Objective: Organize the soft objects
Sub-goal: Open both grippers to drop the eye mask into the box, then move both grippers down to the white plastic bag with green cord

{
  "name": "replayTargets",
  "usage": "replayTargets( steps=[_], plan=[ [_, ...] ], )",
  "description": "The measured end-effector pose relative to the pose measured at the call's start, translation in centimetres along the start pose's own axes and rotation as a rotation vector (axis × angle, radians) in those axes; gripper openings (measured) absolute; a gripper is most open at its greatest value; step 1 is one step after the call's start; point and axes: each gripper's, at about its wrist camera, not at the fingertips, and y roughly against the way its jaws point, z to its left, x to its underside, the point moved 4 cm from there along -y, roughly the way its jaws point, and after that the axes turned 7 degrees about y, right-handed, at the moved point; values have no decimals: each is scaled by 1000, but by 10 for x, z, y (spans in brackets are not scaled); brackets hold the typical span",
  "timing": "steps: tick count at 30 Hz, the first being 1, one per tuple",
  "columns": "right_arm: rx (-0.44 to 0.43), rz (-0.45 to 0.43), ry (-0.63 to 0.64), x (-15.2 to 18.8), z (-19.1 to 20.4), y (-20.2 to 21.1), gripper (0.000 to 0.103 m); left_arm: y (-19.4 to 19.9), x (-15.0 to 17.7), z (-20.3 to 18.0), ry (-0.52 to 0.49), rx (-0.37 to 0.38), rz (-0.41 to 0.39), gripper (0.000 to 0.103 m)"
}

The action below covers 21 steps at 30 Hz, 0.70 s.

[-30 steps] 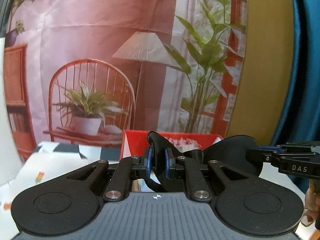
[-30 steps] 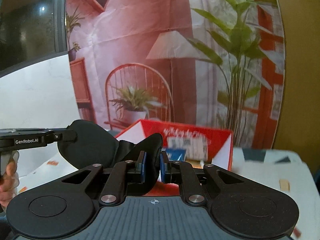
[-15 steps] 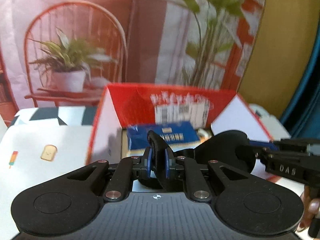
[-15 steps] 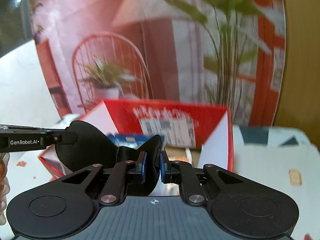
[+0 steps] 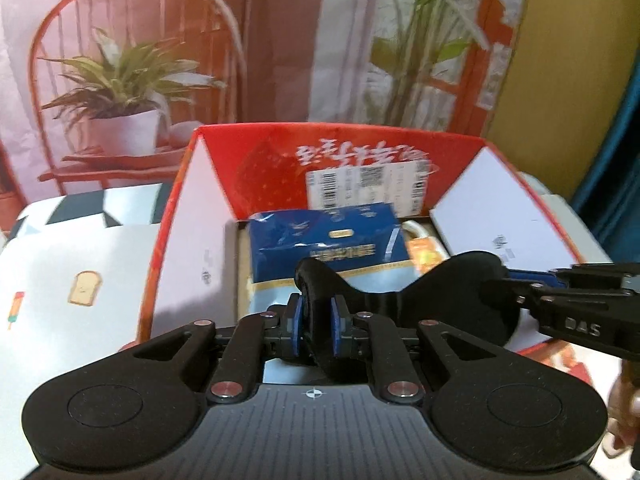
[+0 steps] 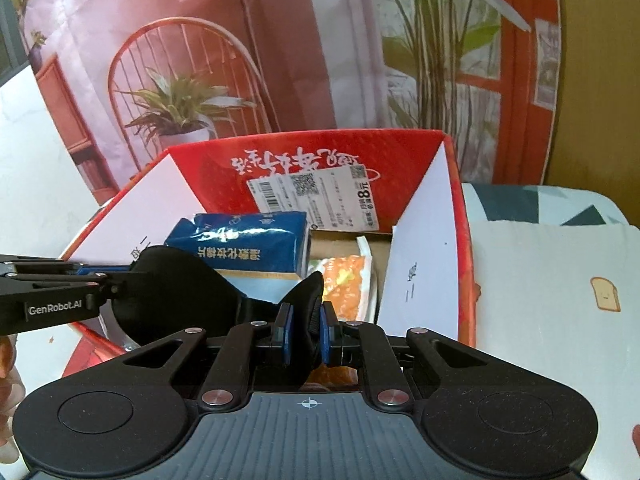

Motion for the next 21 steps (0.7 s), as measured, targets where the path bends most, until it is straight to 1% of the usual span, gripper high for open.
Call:
replayTargets(
  steps=[1, 2, 3, 5, 6, 9, 10, 12, 14, 15, 16, 17, 18, 19, 20, 21],
  plan=[
    [12, -4, -4, -1, 0, 1, 15, 2, -1, 0, 6, 8, -10, 23],
    [23, -15, -6, -1, 2, 4, 19, 5, -2, 0, 5, 12, -14, 31],
    [27, -25, -4, -2, 3, 7, 23, 9, -3, -1, -2, 18, -25, 45],
    [43, -53, 15, -5, 5, 14, 27, 19, -5, -2, -17, 17, -61, 61],
    [53, -66, 27, -6, 7, 18, 31, 26, -6, -3, -23, 15, -82, 64],
    [64, -105, 47, -8, 11, 32, 42, 43, -6, -1, -16, 20, -117, 66],
    [60, -117, 49, -8, 14, 38, 44, 48, -5, 0, -11, 22, -128, 66],
    [59, -137, 58, -7, 16, 48, 55, 61, -2, 2, -8, 19, -154, 71],
    [55, -165, 70, -5, 20, 60, 60, 73, 2, 3, -16, 11, -174, 75],
    [52, -173, 75, -5, 22, 65, 65, 79, 6, 3, -24, 5, -183, 78],
    [51, -182, 81, -4, 24, 70, 68, 86, 10, 3, -30, 2, -191, 80],
    [50, -191, 88, -2, 26, 75, 74, 92, 14, 3, -35, 1, -196, 85],
    [49, -193, 94, 0, 29, 80, 82, 98, 18, 3, -43, -1, -203, 91],
    [49, -192, 99, 2, 31, 84, 88, 103, 23, 3, -51, -4, -210, 94],
    [53, -194, 104, 4, 34, 87, 99, 108, 28, 3, -59, -7, -214, 99],
    [56, -201, 110, 6, 36, 91, 102, 113, 33, 3, -67, -12, -218, 102]
  ],
)
